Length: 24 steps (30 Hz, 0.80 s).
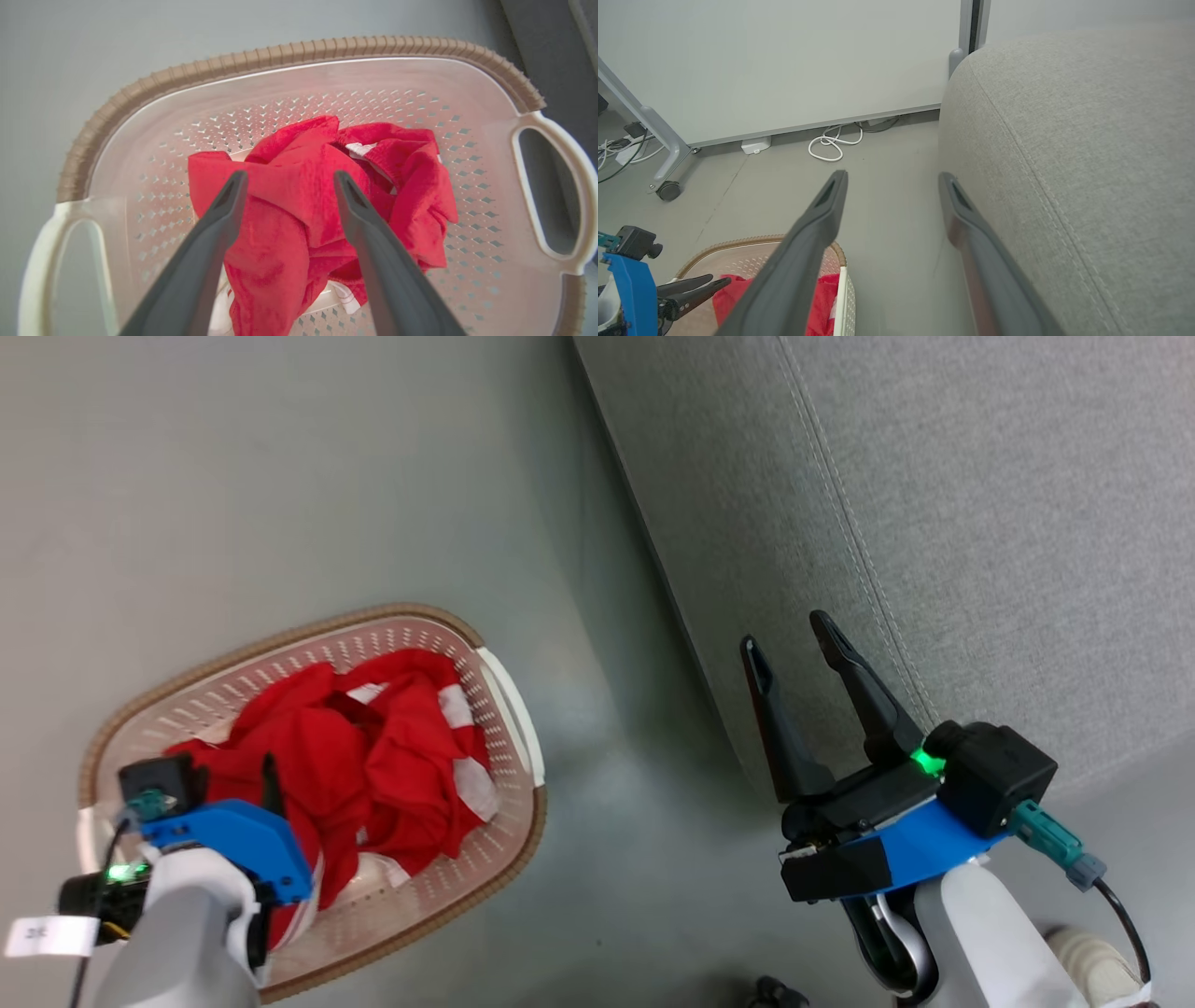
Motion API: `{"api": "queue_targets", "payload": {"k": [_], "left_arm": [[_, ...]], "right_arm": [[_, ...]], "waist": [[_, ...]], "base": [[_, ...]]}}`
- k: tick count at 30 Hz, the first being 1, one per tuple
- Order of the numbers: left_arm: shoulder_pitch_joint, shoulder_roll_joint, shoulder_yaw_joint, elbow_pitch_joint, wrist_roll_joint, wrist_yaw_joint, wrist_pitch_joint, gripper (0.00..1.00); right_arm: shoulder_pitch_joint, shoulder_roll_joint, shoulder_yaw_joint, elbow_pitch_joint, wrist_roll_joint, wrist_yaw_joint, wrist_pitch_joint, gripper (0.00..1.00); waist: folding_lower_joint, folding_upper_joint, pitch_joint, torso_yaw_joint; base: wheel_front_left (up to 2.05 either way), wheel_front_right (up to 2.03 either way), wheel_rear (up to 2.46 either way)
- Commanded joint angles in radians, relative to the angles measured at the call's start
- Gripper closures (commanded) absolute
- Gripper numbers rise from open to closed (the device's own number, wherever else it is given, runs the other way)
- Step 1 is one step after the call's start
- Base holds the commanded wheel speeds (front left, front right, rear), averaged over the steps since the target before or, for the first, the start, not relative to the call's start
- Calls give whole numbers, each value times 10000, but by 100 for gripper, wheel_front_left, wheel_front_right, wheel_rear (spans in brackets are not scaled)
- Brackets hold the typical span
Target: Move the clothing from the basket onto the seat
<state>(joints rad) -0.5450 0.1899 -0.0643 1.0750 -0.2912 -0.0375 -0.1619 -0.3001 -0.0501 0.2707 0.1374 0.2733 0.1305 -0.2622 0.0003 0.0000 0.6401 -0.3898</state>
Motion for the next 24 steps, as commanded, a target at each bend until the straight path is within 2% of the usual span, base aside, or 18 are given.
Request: {"api": "queue_targets", "payload": {"k": [1,5,9,19,20,22,24], "left_arm": [[-265,180,63,88,-25,-45,-79,0],[-775,391,101,861,-112,37,-52,0],[-1127,540,228,1320,-315,-184,-16,0],[-1864,748,220,1770,-510,-230,78,0],[-1903,757,219,1799,-527,-207,82,27],[-1978,773,200,1843,-561,-200,78,100],[-2037,776,165,1880,-580,-237,91,100]], "right_arm": [[-224,-4,35,-86,40,5,-38,0],[-279,-5,190,-162,254,5,-38,0],[-372,-7,280,-255,417,5,-40,0],[-503,-7,394,-418,608,5,-39,0],[-507,-7,404,-429,636,5,-39,0],[-489,-7,425,-446,652,5,-39,0],[-499,-7,415,-437,696,5,-39,0]], "waist": [[-3,0,468,-356],[-3,0,851,-466],[-3,0,1120,-548],[-3,0,1664,-699],[-3,0,1692,-712],[-3,0,1735,-730],[-3,0,1769,-732]], "base": [[0,0,0],[0,0,0],[0,0,0],[0,0,0],[0,0,0],[0,0,0],[0,0,0]]}}
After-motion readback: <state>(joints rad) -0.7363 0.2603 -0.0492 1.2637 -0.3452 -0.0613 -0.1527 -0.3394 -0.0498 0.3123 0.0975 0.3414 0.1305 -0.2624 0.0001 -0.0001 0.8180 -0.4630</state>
